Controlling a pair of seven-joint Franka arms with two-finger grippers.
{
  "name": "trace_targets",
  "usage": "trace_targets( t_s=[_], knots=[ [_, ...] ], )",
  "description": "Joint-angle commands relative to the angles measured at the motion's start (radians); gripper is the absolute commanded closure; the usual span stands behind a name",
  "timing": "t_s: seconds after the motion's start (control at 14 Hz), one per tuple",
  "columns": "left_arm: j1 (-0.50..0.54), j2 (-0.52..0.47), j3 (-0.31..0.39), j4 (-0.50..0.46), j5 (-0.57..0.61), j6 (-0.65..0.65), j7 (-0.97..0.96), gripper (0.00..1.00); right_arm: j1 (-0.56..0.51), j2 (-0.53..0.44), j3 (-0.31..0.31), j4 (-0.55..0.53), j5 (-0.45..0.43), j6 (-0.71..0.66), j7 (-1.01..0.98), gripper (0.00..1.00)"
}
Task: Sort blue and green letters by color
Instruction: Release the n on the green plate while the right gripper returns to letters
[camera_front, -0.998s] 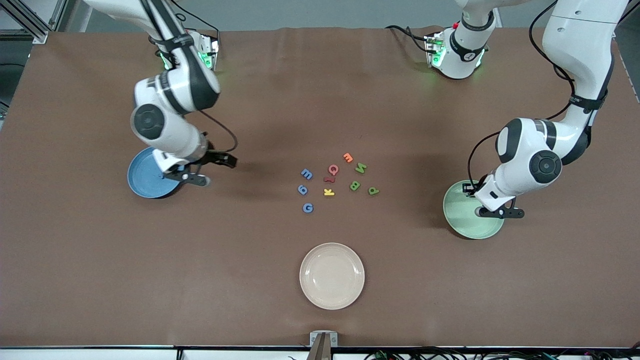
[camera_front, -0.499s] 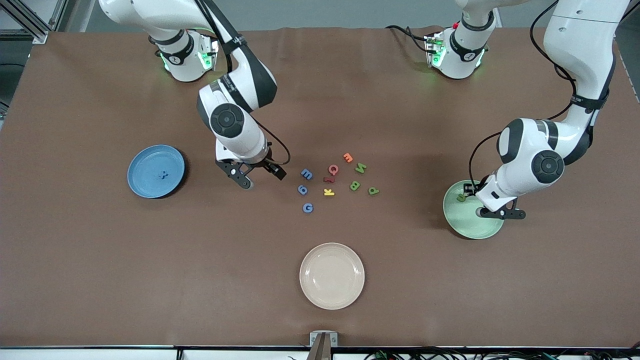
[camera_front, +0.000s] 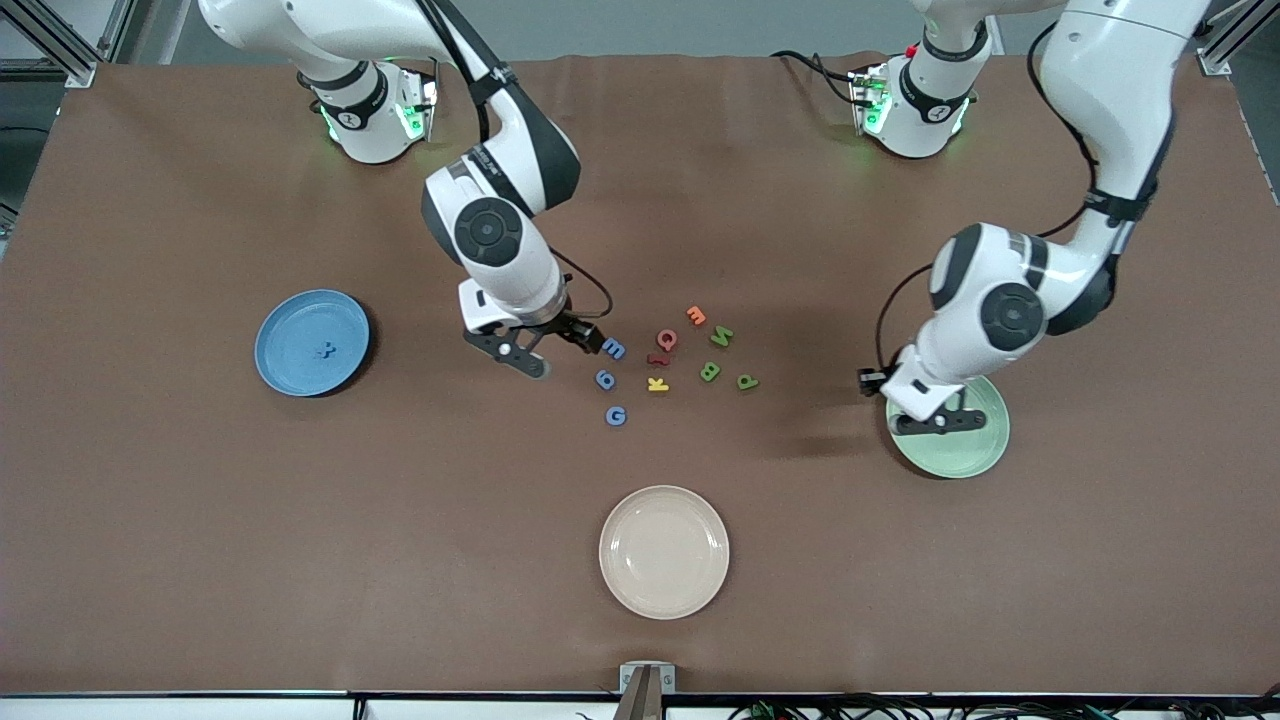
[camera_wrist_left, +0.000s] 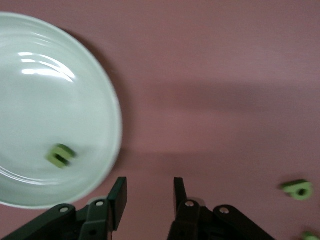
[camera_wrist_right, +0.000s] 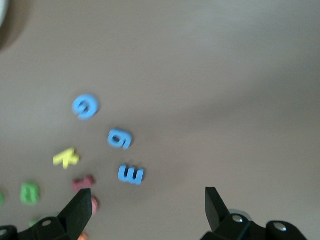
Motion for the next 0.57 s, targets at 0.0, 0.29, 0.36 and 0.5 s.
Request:
trace_targets(
  t_s=[0.0,0.29,0.36,0.5],
  knots=[
    [-0.072,0.054,0.001,0.059,0.022,-0.001,-0.136,0.55,0.03,0.087,-0.01,0.083,-0.015,0.008,-0.314,0.05],
    [-0.172,0.137,0.001,0.148,0.022,0.0,-0.319,0.55,0.053,0.15,-0.01,0.088,-0.137,0.147,-0.643,0.04],
    [-0.193,0.155,0.003,0.166,0.022,0.0,-0.362,0.55,0.055,0.166,-0.011,0.087,-0.148,0.179,-0.708,0.04],
    [-0.225,0.169,0.003,0.177,0.022,0.002,-0.419,0.54,0.059,0.191,-0.01,0.083,-0.15,0.203,-0.789,0.04]
  ],
)
